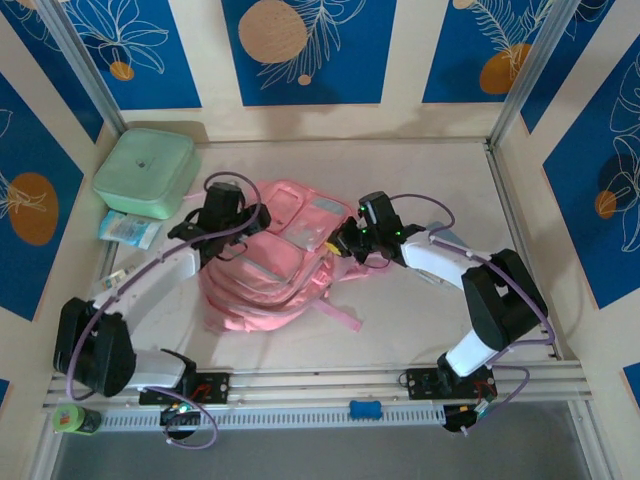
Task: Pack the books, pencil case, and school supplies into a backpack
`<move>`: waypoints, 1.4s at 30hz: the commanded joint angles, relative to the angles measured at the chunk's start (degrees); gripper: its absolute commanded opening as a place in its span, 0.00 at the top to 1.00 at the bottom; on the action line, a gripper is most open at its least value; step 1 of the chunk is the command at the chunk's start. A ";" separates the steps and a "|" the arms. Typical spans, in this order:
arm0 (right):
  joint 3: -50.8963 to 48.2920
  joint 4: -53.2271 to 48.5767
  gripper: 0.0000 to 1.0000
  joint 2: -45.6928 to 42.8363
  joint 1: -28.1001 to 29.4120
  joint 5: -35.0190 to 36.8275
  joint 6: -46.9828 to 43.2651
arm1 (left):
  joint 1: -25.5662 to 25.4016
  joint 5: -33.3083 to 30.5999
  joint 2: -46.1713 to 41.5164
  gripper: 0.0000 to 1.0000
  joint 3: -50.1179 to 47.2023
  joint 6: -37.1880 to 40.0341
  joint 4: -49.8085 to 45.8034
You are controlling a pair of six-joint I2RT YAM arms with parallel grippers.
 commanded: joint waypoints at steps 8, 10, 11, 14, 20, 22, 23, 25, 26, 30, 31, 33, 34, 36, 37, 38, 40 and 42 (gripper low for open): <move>-0.14 1.33 1.00 -4.62 1.18 2.09 8.47 | -30.64 -16.28 -7.42 0.40 -4.86 -16.42 -4.78; -0.83 2.85 1.00 -4.95 0.93 1.11 8.72 | -34.07 -16.79 -4.34 0.42 -4.47 -18.01 -3.59; -0.52 2.04 1.00 -4.98 0.83 0.78 8.59 | -35.44 -17.64 -2.65 0.43 -4.17 -19.21 -3.69; 0.35 0.16 1.00 -5.49 0.68 0.92 7.05 | -37.60 -16.97 1.46 0.48 -6.36 -20.18 3.84; -0.71 -1.60 1.00 -7.30 -0.18 0.42 7.26 | -35.92 -17.93 6.62 0.54 -7.68 -18.93 6.20; -1.39 -2.88 1.00 -8.62 -0.24 1.33 7.51 | -34.20 -19.23 6.87 0.57 -8.87 -19.66 4.47; -2.41 -2.07 1.00 -9.70 -0.18 2.08 7.71 | -32.81 -18.60 6.45 0.58 -10.34 -19.23 5.59; -3.75 -0.33 1.00 -10.69 -0.14 1.96 7.66 | -30.54 -16.70 4.75 0.59 -13.16 -17.62 9.68; -3.93 -0.09 1.00 -10.72 0.08 1.27 7.93 | -29.22 -15.53 3.83 0.58 -13.69 -15.57 11.10; -4.94 1.24 1.00 -11.56 2.70 2.47 10.29 | -25.12 -16.25 3.20 0.56 -10.52 -10.62 4.10; -4.71 1.52 1.00 -11.36 3.09 3.13 10.51 | -24.37 -14.94 2.55 0.56 -10.42 -9.66 4.16; -3.32 0.62 1.00 -10.11 2.64 2.85 10.48 | -24.72 -14.13 0.40 0.55 -10.71 -8.44 5.57; -2.81 1.07 1.00 -9.24 2.31 1.93 10.86 | -25.24 -13.70 -0.62 0.55 -10.78 -8.49 6.19; -2.50 2.41 1.00 -8.11 1.89 0.67 11.78 | -26.08 -13.10 -1.92 0.54 -9.45 -10.12 3.89; -2.33 2.42 1.00 -8.01 1.88 0.76 12.36 | -26.97 -13.90 -2.10 0.54 -7.97 -11.07 1.42; -2.28 2.25 1.00 -8.26 1.97 1.16 12.89 | -28.18 -14.82 -1.94 0.54 -6.38 -12.38 -0.97; -2.40 1.72 1.00 -8.92 2.22 2.06 14.35 | -30.56 -15.76 -0.82 0.53 -3.44 -14.51 -4.83; -2.59 1.92 1.00 -9.52 2.49 2.47 15.10 | -32.70 -16.52 1.48 0.54 -0.77 -16.34 -6.70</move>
